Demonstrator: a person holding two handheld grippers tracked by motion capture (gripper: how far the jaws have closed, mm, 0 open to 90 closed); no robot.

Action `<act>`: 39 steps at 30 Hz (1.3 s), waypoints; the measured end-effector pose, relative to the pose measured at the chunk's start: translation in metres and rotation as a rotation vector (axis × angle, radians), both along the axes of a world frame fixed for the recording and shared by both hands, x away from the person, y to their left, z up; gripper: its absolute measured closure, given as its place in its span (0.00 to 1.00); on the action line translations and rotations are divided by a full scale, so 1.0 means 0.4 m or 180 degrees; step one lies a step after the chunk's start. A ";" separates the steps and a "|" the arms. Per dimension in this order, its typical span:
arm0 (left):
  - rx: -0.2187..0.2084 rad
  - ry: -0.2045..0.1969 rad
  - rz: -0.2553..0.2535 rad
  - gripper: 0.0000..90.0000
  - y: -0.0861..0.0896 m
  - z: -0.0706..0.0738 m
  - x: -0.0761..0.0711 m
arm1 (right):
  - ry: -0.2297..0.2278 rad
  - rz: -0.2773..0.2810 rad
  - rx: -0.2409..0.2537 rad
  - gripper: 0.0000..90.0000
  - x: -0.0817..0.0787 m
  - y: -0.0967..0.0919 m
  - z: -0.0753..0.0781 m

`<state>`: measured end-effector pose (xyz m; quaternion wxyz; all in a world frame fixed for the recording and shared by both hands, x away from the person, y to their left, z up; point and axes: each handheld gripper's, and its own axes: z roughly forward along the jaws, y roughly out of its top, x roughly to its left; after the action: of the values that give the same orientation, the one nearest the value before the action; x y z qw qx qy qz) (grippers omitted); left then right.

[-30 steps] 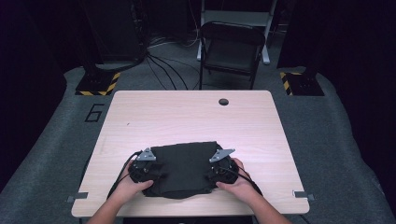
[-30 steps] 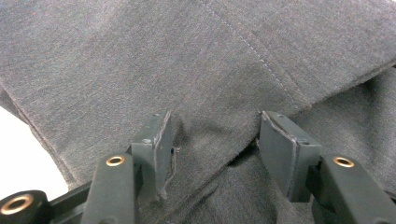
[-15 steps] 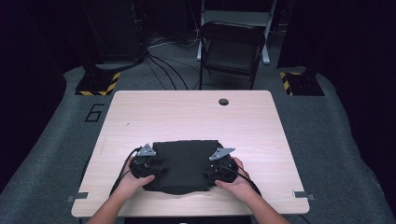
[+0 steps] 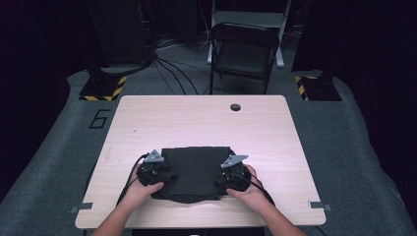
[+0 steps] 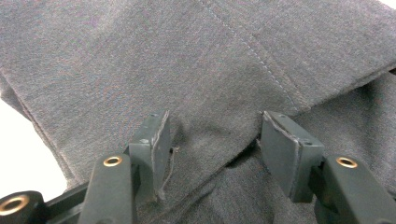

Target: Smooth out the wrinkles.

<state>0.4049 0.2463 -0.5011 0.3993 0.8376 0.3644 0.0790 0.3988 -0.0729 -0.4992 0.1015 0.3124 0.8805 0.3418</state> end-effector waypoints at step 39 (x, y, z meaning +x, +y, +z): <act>-0.0183 -0.0067 0.0312 0.43 0.070 0.115 -0.053 | -0.0095 -0.0058 0.0271 0.39 -0.023 -0.028 0.124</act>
<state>0.3838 0.2741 -0.4552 0.4227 0.8060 0.4029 0.0967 0.3897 -0.0841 -0.4494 0.1044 0.3193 0.8607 0.3826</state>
